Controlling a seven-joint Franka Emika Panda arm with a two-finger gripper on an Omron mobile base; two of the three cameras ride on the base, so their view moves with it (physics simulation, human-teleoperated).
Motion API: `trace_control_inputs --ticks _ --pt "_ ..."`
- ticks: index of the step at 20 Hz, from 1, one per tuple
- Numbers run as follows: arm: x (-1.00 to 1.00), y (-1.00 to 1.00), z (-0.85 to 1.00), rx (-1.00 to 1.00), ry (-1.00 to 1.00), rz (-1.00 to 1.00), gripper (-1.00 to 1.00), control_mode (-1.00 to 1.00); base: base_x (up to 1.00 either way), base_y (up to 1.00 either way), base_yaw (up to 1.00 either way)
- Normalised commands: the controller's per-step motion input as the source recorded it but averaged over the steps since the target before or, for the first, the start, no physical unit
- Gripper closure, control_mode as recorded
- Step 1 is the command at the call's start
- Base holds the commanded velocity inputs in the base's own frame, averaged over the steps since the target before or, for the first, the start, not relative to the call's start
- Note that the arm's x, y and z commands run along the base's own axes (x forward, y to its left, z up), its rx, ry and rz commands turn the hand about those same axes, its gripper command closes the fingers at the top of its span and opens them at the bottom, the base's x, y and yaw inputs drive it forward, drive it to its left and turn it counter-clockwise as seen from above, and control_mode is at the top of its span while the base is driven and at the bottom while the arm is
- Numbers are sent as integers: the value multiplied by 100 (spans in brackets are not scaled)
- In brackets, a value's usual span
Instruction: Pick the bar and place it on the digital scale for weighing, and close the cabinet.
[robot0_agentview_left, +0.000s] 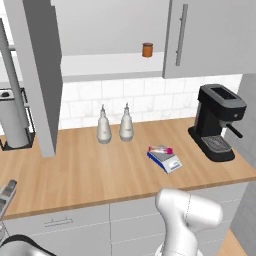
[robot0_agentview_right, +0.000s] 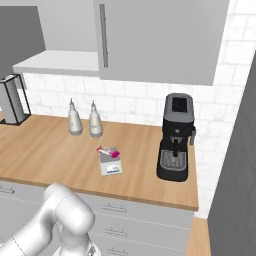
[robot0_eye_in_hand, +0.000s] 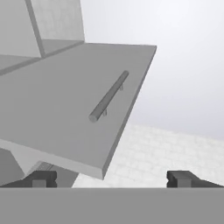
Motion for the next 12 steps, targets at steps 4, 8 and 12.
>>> trace_control_inputs --ticks 4,8,12 --pt "14 -11 6 2 6 1 -100 -100 0 0 0" --pt "13 15 1 -1 11 0 -100 -100 0 0 0" --pt "4 41 16 -11 24 0 -100 -100 0 0 0"
